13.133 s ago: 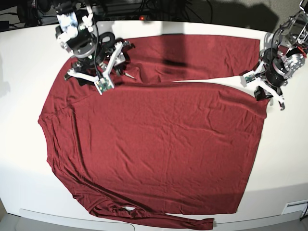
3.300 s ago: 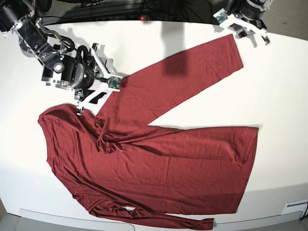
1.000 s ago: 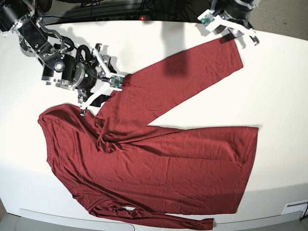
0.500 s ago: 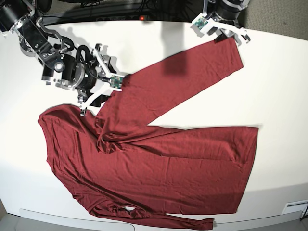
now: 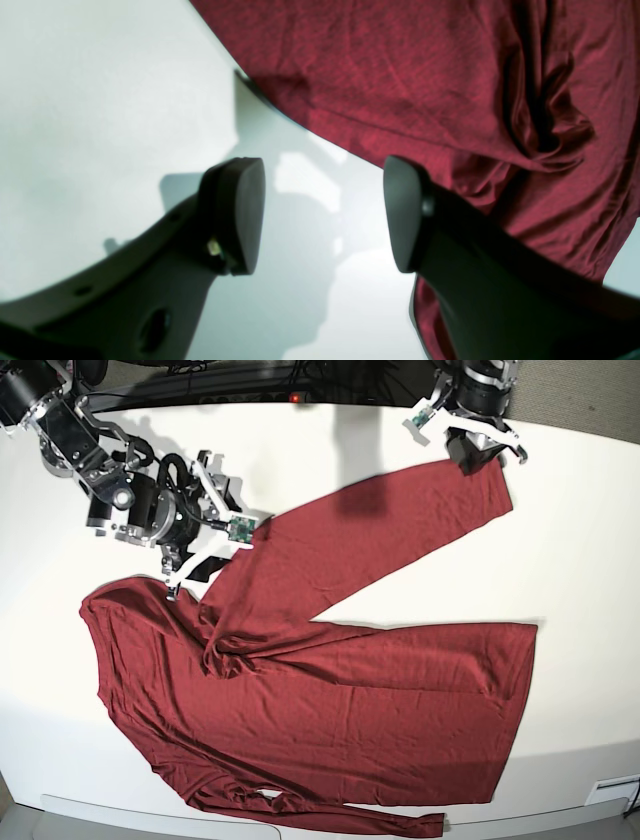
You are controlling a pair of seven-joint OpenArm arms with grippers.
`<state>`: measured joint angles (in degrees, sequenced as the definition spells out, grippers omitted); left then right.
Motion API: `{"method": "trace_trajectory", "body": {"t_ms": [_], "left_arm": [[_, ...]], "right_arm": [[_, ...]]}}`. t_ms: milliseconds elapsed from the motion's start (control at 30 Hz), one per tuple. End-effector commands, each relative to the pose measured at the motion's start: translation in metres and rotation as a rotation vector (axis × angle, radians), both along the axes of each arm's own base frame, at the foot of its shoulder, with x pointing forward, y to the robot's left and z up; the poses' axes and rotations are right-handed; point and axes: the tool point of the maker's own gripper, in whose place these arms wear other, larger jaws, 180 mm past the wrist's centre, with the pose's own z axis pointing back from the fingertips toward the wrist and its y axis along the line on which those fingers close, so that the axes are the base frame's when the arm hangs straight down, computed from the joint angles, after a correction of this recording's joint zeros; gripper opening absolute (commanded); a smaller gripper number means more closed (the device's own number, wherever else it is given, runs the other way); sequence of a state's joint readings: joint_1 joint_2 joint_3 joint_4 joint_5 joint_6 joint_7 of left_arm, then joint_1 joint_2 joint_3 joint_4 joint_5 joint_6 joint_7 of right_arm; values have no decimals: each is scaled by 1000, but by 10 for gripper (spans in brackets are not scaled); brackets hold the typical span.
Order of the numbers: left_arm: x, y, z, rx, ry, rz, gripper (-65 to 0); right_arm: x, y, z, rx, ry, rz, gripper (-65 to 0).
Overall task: Fold the T-shirt properly
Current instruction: 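Lower left gripper and grasp the sleeve cuff, then pull the sleeve cuff with left gripper to straighten the sleeve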
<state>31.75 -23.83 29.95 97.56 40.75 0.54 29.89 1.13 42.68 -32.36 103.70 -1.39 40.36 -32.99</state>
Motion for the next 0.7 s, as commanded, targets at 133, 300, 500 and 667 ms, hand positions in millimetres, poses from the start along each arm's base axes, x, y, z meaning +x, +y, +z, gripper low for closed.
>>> {"method": "trace_trajectory", "body": {"t_ms": [133,300,500,667], "left_arm": [[-55,29,-39,94,257,39,-465],[-47,19,-37,44,223,6,-650],[-40,33,-34,140,203,10,-650],[-33,32,-27,150,177,7,-650]], "right_arm": [[9,-1,10,8,-35,3,-279],[9,-1,10,9,-35,3,-279],[9,8,13,59,-39,19,-279],[9,25,21,153,-58,56,-279]]}}
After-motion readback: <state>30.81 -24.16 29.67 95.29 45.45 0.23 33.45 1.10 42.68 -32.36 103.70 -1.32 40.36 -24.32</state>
